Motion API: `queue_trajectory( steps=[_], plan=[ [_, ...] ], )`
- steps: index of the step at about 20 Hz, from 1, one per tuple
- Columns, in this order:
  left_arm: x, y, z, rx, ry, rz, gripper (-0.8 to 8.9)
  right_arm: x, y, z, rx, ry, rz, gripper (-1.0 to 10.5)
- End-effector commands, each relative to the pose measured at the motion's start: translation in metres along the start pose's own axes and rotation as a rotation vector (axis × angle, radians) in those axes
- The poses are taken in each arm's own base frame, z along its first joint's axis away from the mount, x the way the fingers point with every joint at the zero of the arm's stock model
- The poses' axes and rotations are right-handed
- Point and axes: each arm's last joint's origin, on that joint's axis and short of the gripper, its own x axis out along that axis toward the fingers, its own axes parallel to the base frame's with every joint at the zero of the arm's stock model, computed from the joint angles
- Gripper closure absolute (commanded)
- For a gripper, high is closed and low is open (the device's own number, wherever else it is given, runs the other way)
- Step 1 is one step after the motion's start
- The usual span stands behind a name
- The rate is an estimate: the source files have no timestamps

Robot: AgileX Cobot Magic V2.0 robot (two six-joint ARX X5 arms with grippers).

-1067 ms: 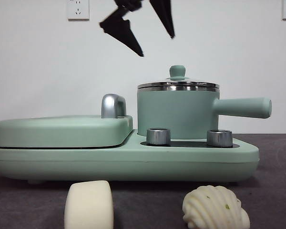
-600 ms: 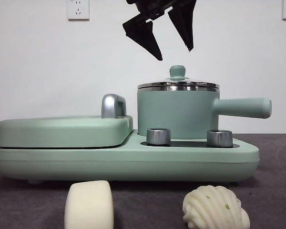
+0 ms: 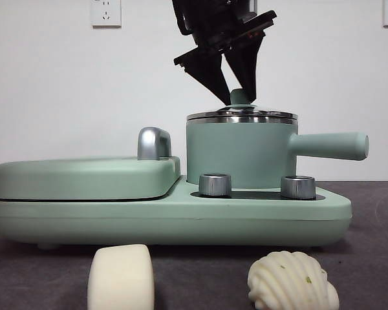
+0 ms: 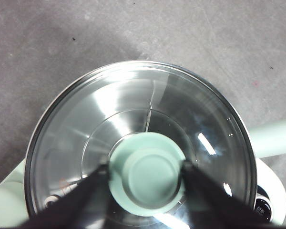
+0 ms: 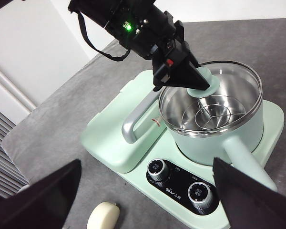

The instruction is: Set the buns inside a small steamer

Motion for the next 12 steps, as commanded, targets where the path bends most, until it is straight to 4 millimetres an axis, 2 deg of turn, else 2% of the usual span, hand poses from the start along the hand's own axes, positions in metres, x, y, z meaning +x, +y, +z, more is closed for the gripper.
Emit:
queue_trajectory(
  steps=[1,4,7,12],
  plan=[
    [0.000,-0.004,0.005,0.031,-0.022,-0.003,6.66,-0.001,0.002,0.004,-0.009,-0.012,0.002,5.1],
    [0.000,-0.004,0.005,0.034,-0.020,-0.003,7.30,-0.001,0.002,0.004,-0.009,-0.012,0.002,5.1],
    [-0.003,-0.004,0.004,0.044,-0.001,-0.005,7.31,-0.001,0.002,0.004,-0.008,-0.012,0.003,5.1],
    [-0.033,-0.006,0.013,0.046,-0.054,0.003,7.32,-0.001,0.002,0.004,-0.003,-0.010,0.003,5.1]
  ],
)
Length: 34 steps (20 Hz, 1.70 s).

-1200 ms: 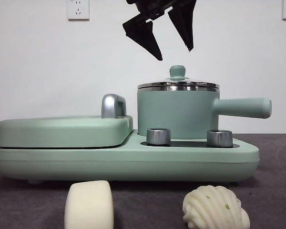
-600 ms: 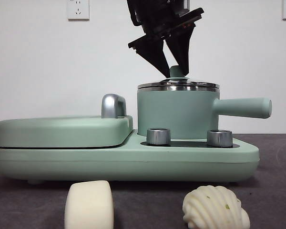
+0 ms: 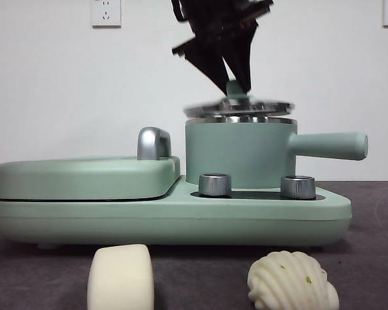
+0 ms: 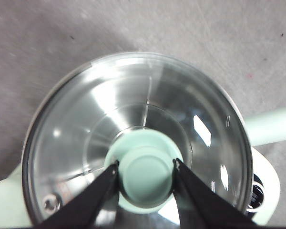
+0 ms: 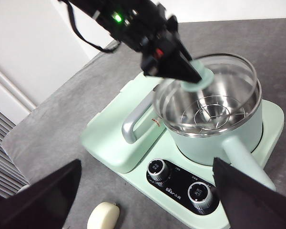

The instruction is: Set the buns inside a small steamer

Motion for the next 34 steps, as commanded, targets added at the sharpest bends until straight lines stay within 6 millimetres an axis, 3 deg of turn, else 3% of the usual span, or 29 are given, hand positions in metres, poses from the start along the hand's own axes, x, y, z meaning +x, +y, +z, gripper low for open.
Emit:
queue_trajectory(
  steps=[1,5,10,14,17,21,26,30,34],
  plan=[
    [-0.020,-0.002,0.010,0.015,-0.072,0.007,7.32,-0.001,0.002,0.004,-0.001,-0.008,0.002,5.1],
    [-0.045,0.006,0.009,-0.027,-0.077,0.022,7.33,-0.002,0.003,0.001,0.033,0.026,-0.002,5.1],
    [-0.060,0.028,0.002,-0.079,-0.055,0.051,7.36,0.008,0.014,0.011,0.053,0.161,-0.011,5.1],
    [-0.071,0.048,-0.004,-0.128,-0.066,0.083,7.36,0.044,0.029,0.020,0.075,0.325,0.015,5.1],
    [-0.078,0.065,-0.008,-0.171,-0.076,0.110,7.37,0.086,0.047,0.014,0.073,0.478,0.006,5.1],
    [-0.085,0.094,-0.018,-0.232,-0.076,0.153,7.36,0.143,0.072,-0.013,0.069,0.672,-0.009,5.1],
    [-0.095,0.129,-0.032,-0.306,-0.077,0.207,7.37,0.200,0.103,-0.057,-0.016,0.780,-0.017,5.1],
    [-0.101,0.146,-0.040,-0.345,-0.078,0.235,7.37,0.234,0.112,-0.093,-0.080,0.856,-0.054,5.1],
    [-0.103,0.153,-0.043,-0.362,-0.079,0.245,7.37,0.254,0.108,-0.119,-0.117,0.916,-0.128,5.1]
  ],
)
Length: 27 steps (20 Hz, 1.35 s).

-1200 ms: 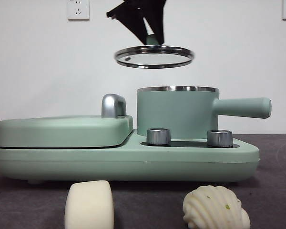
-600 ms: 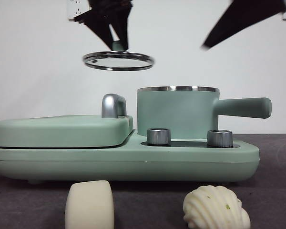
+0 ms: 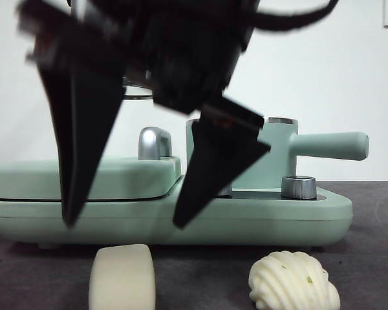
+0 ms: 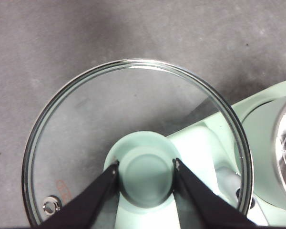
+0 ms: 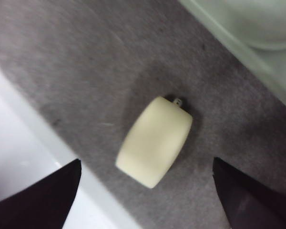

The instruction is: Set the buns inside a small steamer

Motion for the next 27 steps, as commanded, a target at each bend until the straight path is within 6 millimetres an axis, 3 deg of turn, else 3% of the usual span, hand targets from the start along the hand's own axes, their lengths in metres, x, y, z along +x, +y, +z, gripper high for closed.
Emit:
queue_trajectory(
  steps=[1,5,7,10,13,16,19,23,25,27],
  plan=[
    [-0.016,-0.001,0.004,-0.001,-0.063,0.003,7.37,0.014,0.005,0.003,0.000,0.022,-0.017,5.1],
    [-0.016,-0.002,0.004,-0.001,-0.063,0.001,7.37,0.035,0.004,0.006,0.001,0.038,-0.019,5.2],
    [-0.016,-0.002,0.004,-0.001,-0.063,0.001,7.37,0.041,0.003,0.006,0.001,0.045,-0.025,6.3],
    [-0.016,-0.002,0.004,-0.004,-0.062,0.001,7.37,0.042,0.003,0.007,-0.005,0.038,-0.032,7.8],
    [-0.016,-0.002,0.004,-0.004,-0.061,0.000,7.37,0.036,0.005,0.012,-0.008,0.028,-0.026,7.9],
    [-0.016,-0.002,0.004,-0.004,-0.059,0.001,7.37,0.006,0.005,0.033,-0.031,0.055,-0.049,7.9],
    [-0.016,0.001,0.003,-0.010,-0.059,0.004,7.37,-0.044,-0.004,0.062,-0.032,0.061,-0.075,7.9],
    [-0.017,0.005,0.002,-0.018,-0.054,0.009,7.37,-0.110,-0.039,0.096,0.013,-0.001,-0.110,7.9],
    [-0.017,0.007,0.002,-0.021,-0.054,0.012,7.37,-0.133,-0.063,0.113,0.047,-0.057,-0.139,7.9],
    [-0.017,0.007,0.002,-0.022,-0.054,0.012,7.42,-0.143,-0.084,0.127,0.082,-0.094,-0.162,7.9]
  ],
)
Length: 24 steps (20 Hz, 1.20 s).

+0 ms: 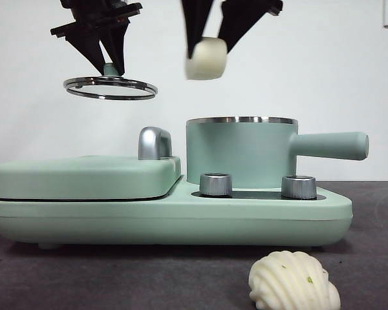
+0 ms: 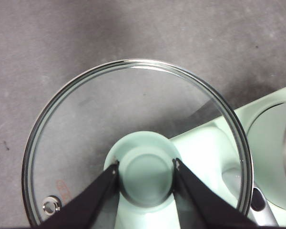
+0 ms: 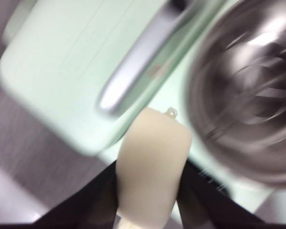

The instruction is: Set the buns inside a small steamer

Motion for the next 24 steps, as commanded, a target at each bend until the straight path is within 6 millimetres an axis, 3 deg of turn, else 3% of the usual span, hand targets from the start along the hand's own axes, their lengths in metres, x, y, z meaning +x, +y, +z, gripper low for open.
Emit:
queue_trajectory(
  steps=[1,4,7,12,20,24],
  plan=[
    [-0.016,-0.003,0.003,0.000,-0.054,-0.002,7.55,0.007,-0.019,0.021,0.001,-0.006,-0.027,7.9],
    [-0.016,-0.003,0.003,0.000,-0.054,-0.002,7.55,0.019,-0.044,0.039,0.034,-0.013,-0.052,7.9],
    [-0.016,-0.003,0.003,0.000,-0.054,-0.002,7.55,0.045,-0.060,0.046,0.056,0.044,-0.044,7.9],
    [-0.016,-0.003,0.003,-0.001,-0.054,-0.002,7.55,0.082,-0.070,0.051,0.037,0.122,-0.050,7.9],
    [-0.016,-0.003,0.003,0.000,-0.055,-0.002,7.55,0.096,-0.075,0.051,0.035,0.159,-0.045,6.6],
    [-0.016,-0.003,0.004,0.000,-0.058,-0.002,7.55,0.094,-0.077,0.053,0.036,0.134,-0.045,5.1]
  ],
)
